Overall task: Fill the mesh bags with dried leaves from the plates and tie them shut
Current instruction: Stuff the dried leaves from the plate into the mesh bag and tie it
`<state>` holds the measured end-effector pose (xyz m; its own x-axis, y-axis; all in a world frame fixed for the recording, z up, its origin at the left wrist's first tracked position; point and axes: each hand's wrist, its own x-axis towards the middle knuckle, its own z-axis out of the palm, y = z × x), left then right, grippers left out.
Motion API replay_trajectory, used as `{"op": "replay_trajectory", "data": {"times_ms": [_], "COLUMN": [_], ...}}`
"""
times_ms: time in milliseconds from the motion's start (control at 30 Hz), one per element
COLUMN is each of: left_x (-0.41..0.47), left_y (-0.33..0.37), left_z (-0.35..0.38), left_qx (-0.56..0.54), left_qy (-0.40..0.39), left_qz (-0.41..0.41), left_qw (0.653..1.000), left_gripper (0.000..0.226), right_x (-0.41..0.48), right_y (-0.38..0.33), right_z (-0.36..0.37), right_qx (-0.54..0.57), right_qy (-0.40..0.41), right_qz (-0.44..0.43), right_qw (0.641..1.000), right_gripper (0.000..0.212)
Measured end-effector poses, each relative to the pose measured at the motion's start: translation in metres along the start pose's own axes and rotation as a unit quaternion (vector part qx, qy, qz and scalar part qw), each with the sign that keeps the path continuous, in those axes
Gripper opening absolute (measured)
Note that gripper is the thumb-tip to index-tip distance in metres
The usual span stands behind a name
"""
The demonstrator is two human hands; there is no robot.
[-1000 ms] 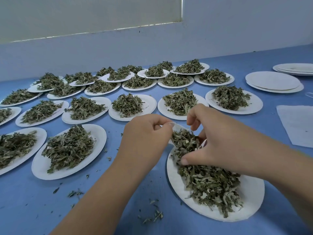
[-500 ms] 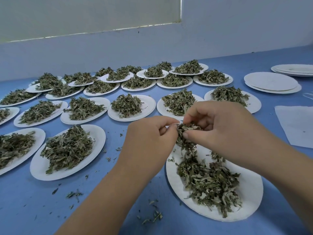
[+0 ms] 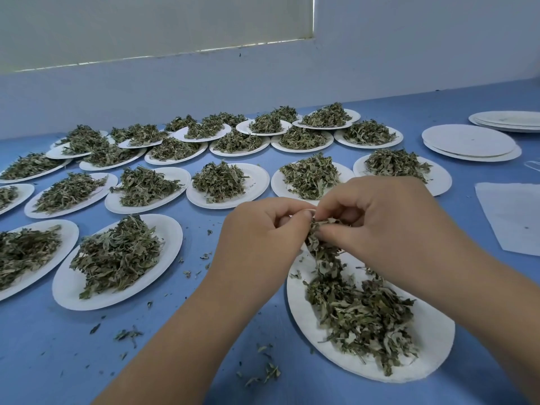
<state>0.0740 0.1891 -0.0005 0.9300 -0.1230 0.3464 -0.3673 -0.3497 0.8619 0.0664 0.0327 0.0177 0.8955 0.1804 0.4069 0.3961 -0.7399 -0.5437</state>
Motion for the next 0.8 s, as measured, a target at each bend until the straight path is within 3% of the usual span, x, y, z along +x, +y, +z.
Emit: {"op": "replay_trajectory", "data": {"times_ms": [133,233,333,500,800], "left_x": [0.0,0.001,0.001,0.003,0.0], "left_y": [0.0,0.0,-0.001,-0.002,0.003], "left_z": [0.002,0.001,-0.001,-0.003,0.0], "left_qx": [-0.012,-0.028,-0.034,-0.028,-0.055], "left_qy": [-0.01,-0.002,0.011,0.023,0.026], "left_qz": [-0.021,-0.041,-0.056,-0.074,-0.064], "left_qw": [1.0,0.999,0.998,0.997,0.996], "left_gripper": [0.018,0.017,0.017,0.02,0.016], "right_x": [0.002,0.001,0.0,-0.001,-0.004], "right_y": [-0.001,0.001,0.003,0.0,0.001], "right_z": [0.0,-0.004,-0.01,-0.013,0.0], "right_qx": [-0.058,-0.017,0.041,0.017,0.031], "right_qy": [-0.03,-0.035,-0.055,-0.108,0.036], "right_qz": [-0.008,-0.008,-0.018,-0.037,-0.04], "right_qw": [0.998,0.999,0.998,0.993,0.998], "right_gripper": [0.008,0.008,0.018,0.042,0.023]}}
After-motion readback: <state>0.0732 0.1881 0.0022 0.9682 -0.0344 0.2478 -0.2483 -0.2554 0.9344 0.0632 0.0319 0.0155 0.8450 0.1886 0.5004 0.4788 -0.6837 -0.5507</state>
